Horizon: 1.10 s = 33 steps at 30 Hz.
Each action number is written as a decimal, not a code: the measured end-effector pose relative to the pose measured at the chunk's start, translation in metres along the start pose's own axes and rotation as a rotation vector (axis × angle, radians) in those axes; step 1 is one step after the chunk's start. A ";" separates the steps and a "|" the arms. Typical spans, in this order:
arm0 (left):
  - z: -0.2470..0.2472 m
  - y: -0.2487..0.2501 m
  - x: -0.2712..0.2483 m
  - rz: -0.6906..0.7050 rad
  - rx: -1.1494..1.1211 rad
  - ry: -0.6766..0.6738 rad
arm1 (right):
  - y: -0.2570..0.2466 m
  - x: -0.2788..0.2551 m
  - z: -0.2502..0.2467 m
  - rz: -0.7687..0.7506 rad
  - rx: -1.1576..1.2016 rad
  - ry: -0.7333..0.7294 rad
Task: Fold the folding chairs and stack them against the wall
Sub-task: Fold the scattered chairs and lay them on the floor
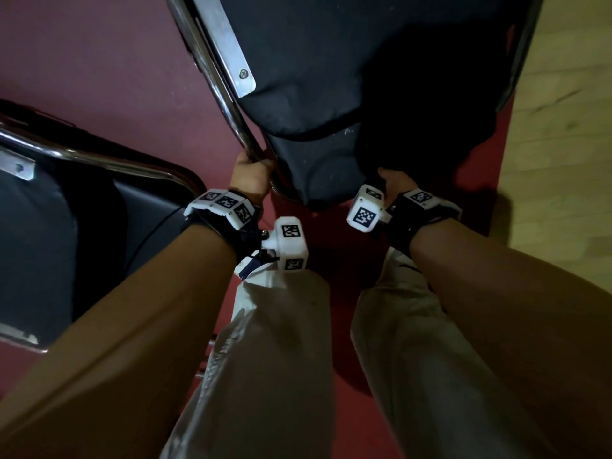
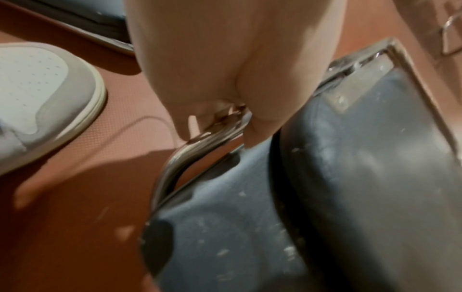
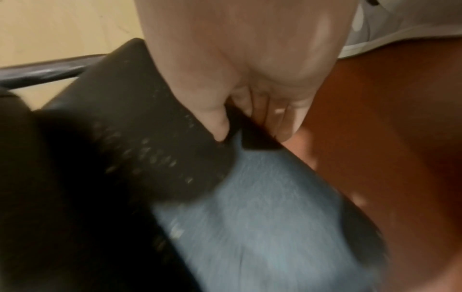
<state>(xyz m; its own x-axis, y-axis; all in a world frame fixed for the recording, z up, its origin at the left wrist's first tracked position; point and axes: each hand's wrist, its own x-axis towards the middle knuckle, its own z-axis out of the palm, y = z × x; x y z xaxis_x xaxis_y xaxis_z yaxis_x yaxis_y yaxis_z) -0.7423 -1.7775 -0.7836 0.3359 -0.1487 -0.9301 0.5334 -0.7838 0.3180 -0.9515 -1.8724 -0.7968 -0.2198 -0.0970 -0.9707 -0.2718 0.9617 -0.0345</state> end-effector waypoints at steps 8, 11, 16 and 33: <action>-0.021 0.033 -0.064 -0.010 0.027 0.066 | -0.024 -0.094 0.001 -0.076 0.030 0.002; -0.029 0.060 -0.105 0.049 0.021 0.104 | -0.040 -0.143 0.001 -0.076 0.060 -0.054; -0.052 0.128 -0.207 0.141 -0.072 0.100 | -0.083 -0.252 -0.010 -0.206 -0.067 -0.073; -0.207 0.279 -0.700 0.513 -0.645 0.174 | -0.148 -0.754 -0.075 -0.520 0.075 -0.461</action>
<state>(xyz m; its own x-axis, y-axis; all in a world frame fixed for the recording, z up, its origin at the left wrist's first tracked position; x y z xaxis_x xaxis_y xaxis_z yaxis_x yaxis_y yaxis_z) -0.6675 -1.7671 -0.0056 0.7444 -0.2565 -0.6166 0.6031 -0.1382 0.7856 -0.8159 -1.9607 -0.0421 0.3457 -0.4465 -0.8253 -0.1653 0.8368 -0.5219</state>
